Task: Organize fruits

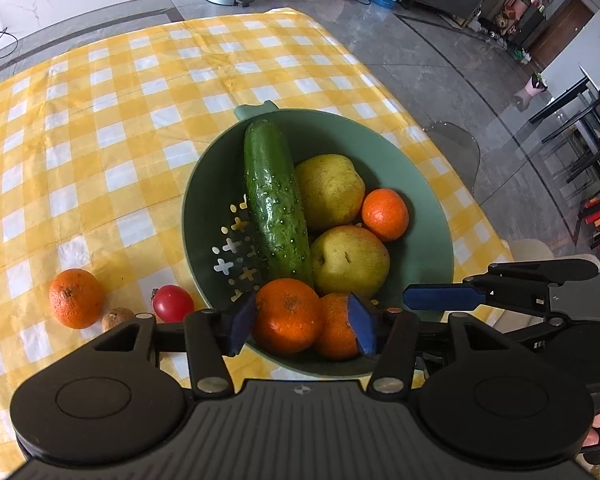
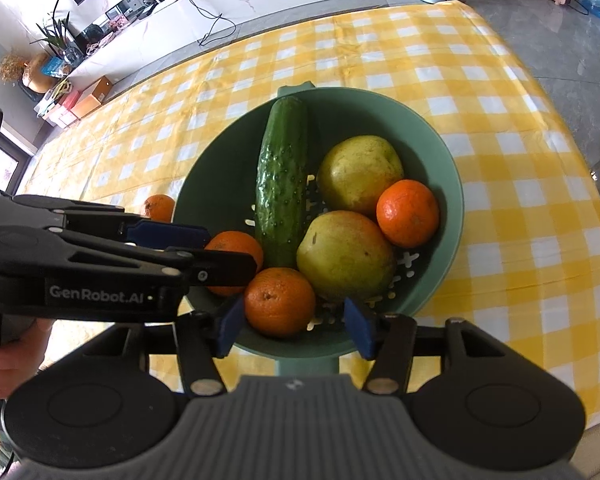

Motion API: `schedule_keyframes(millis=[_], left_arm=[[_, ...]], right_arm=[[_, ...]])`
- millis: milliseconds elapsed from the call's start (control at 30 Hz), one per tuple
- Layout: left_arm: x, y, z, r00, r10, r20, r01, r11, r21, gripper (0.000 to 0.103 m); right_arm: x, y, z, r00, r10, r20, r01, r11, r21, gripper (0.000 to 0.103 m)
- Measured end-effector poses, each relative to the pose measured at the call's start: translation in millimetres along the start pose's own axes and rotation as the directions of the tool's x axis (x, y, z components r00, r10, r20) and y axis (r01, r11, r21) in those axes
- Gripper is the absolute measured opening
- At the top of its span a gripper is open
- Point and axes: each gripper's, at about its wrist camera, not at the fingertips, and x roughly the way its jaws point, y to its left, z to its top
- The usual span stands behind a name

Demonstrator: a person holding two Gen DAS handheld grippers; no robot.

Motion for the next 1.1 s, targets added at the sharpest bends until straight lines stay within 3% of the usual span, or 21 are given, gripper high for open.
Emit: schedule_keyframes(millis=[200,500,933,1100], left_arm=[[-21.2,-4.2,-5.2,0.999,-0.012,0.052,0.012,1.0,0.006,0.062],[-69.3,-4.8,-24.2,0.984,0.069,0.163,-0.071,0.997,0.011,0.062],[-128.0,11.1,-78.5,0.915,0.265,0.306,-0.276,0.961,-0.008,0.062],[-135.3,31.6,-100.4,0.898,0.303,0.319,-0.295,0.953,-0.074,0.063]], right_arm=[[-10.3,5.8,-3.1,1.0,-0.005,0.023,0.005,1.0,-0.002,0.055],[-33.3,33.0,-16.7,0.991,0.002,0.137,0.002,1.0,-0.024,0.06],[-28.3,99.2,-63.2,0.951,0.07,0.301,-0.055,0.997,-0.057,0.061],[-18.1,123.6,-82.8,0.935,0.062,0.35,-0.037,0.996,-0.077,0.061]])
